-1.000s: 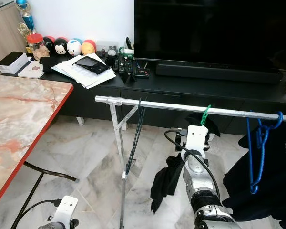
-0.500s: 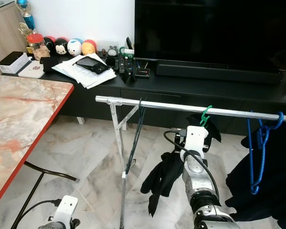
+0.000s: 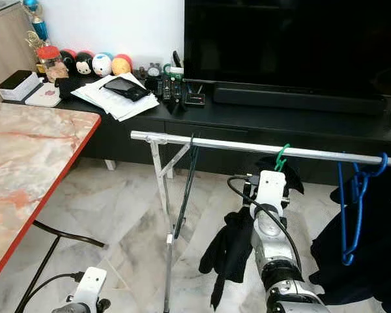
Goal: Hang hanger
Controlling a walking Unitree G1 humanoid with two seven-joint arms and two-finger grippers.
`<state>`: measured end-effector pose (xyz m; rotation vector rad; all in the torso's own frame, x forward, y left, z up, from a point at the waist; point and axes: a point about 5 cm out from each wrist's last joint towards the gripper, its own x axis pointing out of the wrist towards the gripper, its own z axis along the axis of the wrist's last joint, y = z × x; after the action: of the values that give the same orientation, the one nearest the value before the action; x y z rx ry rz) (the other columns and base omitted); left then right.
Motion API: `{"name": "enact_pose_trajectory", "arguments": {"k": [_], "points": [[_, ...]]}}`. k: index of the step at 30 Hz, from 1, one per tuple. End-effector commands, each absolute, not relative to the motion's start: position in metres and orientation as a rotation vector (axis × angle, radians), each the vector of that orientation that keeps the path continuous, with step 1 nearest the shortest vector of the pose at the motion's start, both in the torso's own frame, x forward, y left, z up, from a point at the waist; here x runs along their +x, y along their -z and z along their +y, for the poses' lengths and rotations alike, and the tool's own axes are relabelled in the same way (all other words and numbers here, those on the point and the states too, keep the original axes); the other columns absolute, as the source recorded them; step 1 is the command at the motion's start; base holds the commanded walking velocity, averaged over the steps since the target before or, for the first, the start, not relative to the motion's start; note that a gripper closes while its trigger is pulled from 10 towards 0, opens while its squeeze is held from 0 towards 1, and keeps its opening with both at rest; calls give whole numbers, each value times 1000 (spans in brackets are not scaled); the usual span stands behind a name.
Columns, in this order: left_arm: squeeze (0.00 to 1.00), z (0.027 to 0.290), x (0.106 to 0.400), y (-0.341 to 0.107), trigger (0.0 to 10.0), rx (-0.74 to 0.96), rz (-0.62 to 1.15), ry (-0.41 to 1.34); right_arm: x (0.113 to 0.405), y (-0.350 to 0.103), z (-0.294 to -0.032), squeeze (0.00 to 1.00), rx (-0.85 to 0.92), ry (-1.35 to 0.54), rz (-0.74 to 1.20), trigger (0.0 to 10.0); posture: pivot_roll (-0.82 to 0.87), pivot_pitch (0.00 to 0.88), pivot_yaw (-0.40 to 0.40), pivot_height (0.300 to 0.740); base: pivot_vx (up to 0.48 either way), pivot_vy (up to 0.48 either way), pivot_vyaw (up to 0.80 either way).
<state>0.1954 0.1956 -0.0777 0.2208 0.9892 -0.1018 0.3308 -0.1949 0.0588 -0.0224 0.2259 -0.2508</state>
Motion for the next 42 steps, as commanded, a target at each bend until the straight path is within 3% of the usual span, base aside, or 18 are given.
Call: {"name": "enact_pose_trajectory", "arguments": {"k": [1, 6, 7, 28, 29, 30, 34, 35, 36, 42], "points": [[0, 196, 194, 78, 10000, 220, 987, 105, 331, -64, -195, 0, -5, 254, 187, 10000, -89, 0, -37, 740, 0, 0, 0], [0, 196, 194, 78, 10000, 220, 987, 105, 332, -73, -190, 0, 8, 206, 111, 10000, -93, 0, -36, 740, 0, 0, 0], [0, 196, 194, 78, 10000, 220, 987, 107, 331, -74, -189, 0, 6, 198, 98, 0, -95, 0, -35, 740, 0, 0, 0], [0, 196, 194, 78, 10000, 223, 987, 113, 323, -71, -185, 0, 17, 195, 98, 0, -93, 0, -33, 740, 0, 0, 0], [0, 196, 194, 78, 10000, 224, 987, 113, 322, -71, -186, 0, 14, 199, 101, 3137, -93, 0, -33, 740, 0, 0, 0], [0, 196, 194, 78, 10000, 224, 988, 114, 322, -71, -186, 0, 10, 206, 105, 10000, -93, 0, -33, 740, 0, 0, 0], [0, 196, 194, 78, 10000, 225, 989, 115, 322, -71, -188, 0, 9, 224, 107, 10000, -92, 0, -33, 740, 0, 0, 0], [0, 196, 194, 78, 10000, 225, 989, 115, 322, -72, -190, 906, 11, 232, 103, 10000, -92, 0, -33, 740, 0, 0, 0], [0, 196, 194, 78, 10000, 226, 989, 116, 321, -72, -191, 1000, 15, 242, 98, 10000, -92, 0, -33, 740, 0, 0, 0], [0, 196, 194, 78, 10000, 227, 989, 115, 318, -75, -196, 1000, 14, 271, 80, 10000, -93, 0, -34, 740, 0, 0, 0]]}}
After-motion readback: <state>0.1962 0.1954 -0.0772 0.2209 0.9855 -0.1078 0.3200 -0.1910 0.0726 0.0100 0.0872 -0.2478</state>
